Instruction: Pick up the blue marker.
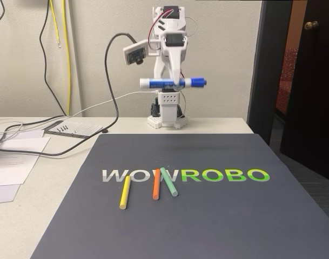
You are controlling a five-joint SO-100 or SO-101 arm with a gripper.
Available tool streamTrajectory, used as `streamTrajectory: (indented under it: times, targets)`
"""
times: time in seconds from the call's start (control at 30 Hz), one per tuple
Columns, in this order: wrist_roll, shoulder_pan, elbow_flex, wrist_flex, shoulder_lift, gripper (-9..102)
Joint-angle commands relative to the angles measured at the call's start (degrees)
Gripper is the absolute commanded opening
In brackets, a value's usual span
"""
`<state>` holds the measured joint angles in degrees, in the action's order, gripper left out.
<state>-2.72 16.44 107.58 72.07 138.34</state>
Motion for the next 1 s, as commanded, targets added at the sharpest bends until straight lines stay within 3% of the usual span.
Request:
streamTrajectory:
  times: [0.0,0.27,0.47,0.97]
  targets:
    - [-1.85,-1.05,1.14,-0.79,5.62,0]
    - [-1.58,-1.58,3.25,-1.05,9.23,0]
    - [0.35,-1.67,25.66,-13.45,25.84,0]
    - [-1.05,-0.7,27.86,-17.75,23.99,0]
